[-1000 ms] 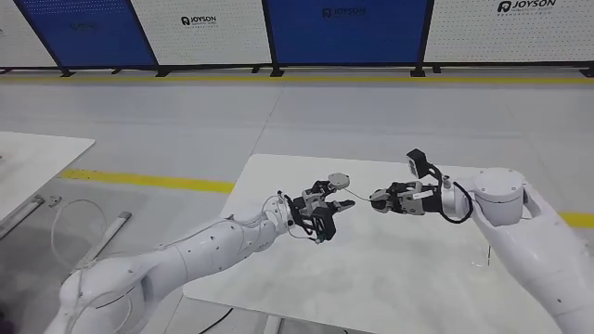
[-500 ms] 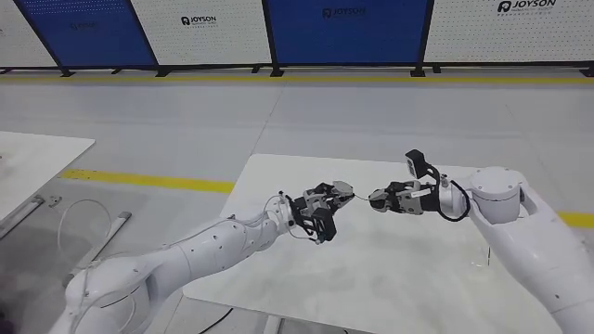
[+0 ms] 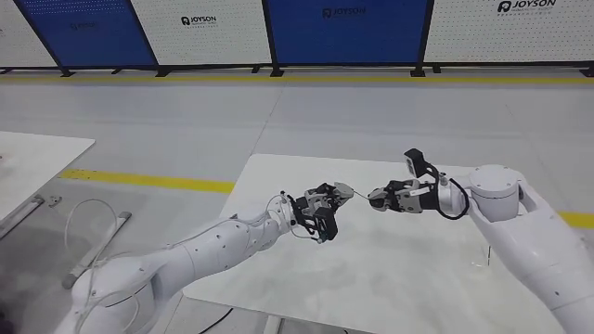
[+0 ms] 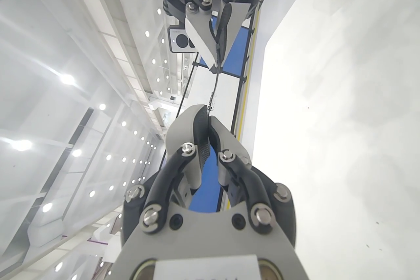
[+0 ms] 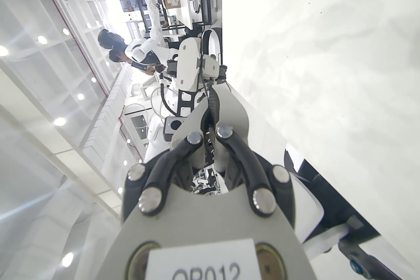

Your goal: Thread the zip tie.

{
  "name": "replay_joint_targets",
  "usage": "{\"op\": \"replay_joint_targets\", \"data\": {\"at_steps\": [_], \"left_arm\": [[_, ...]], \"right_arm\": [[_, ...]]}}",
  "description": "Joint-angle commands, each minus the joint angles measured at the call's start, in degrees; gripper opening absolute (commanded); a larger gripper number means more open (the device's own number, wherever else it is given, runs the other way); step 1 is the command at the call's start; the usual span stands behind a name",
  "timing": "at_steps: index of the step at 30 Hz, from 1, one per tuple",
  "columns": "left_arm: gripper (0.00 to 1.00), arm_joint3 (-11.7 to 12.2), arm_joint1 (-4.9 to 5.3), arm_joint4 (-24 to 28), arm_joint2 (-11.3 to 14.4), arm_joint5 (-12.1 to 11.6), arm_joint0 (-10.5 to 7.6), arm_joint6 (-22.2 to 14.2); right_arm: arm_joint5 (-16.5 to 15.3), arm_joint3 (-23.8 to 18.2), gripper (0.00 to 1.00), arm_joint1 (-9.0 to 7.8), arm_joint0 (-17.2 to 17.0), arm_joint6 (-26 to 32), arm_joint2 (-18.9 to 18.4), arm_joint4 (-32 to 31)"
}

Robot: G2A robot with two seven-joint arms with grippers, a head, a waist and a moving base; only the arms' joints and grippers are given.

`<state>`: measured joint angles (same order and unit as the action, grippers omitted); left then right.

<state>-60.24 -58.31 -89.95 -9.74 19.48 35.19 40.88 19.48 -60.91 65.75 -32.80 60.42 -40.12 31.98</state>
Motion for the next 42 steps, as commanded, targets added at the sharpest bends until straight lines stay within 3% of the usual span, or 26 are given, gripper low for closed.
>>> {"op": "replay_joint_targets", "data": {"at_steps": [1, 2, 11, 12, 13, 16, 17, 19, 20, 36, 39, 42], "left_arm": [[0.00, 0.36, -0.16, 0.00, 0.00, 0.00, 0.05, 0.13], [0.00, 0.53, -0.23, 0.00, 0.00, 0.00, 0.07, 0.17], [0.00, 1.22, -0.60, 0.00, 0.00, 0.00, 1.51, -0.60], [0.00, 0.99, -0.51, 0.00, 0.00, -0.57, 1.76, -0.90], [0.00, 0.22, -0.30, 0.00, 0.00, -2.68, 1.51, -2.06], [0.00, -6.47, 1.48, 0.00, 0.00, -11.06, -0.70, -9.50], [0.00, -10.82, 2.72, 0.00, 0.00, -14.98, -2.02, -13.51], [0.00, -17.10, 5.01, 0.00, 0.00, -19.26, -3.84, -20.09], [0.00, -19.80, 6.23, 0.00, 0.00, -19.82, -4.80, -23.33], [0.00, -19.80, 6.23, 0.00, 0.00, -19.82, -4.80, -23.33], [0.00, -19.07, 6.45, 3.51, -1.55, -24.41, -4.77, -23.88], [0.00, -18.76, 7.05, 5.30, -2.87, -32.03, -5.41, -24.53]], "right_arm": [[0.00, 0.02, 0.60, -0.07, -0.03, -0.11, -0.04, 0.16], [0.00, 0.01, 1.00, -0.11, -0.10, -0.28, -0.17, 0.32], [0.00, -1.41, 1.00, -1.37, -1.85, -0.85, -2.81, 0.49], [0.00, -1.63, 1.00, -1.56, -2.17, -0.97, -3.24, 0.46], [0.00, -1.90, 1.00, -1.75, -2.53, -1.28, -3.78, 0.50], [-0.21, -3.32, 1.00, -2.40, -3.91, -1.82, -5.46, 0.19], [-0.55, -3.97, 1.00, -2.66, -4.58, -2.04, -6.14, 0.02], [-0.81, -4.91, 1.00, -2.98, -5.48, -2.44, -7.05, -0.22], [-0.84, -5.53, 1.00, -3.15, -6.04, -2.72, -7.55, -0.33], [-0.79, -5.83, 1.00, -3.22, -6.27, -2.74, -7.75, -0.40], [-0.79, -5.83, 1.00, -3.22, -6.27, -2.74, -7.75, -0.40], [-0.79, -5.83, 1.00, -3.22, -6.27, -2.74, -7.75, -0.40]]}}
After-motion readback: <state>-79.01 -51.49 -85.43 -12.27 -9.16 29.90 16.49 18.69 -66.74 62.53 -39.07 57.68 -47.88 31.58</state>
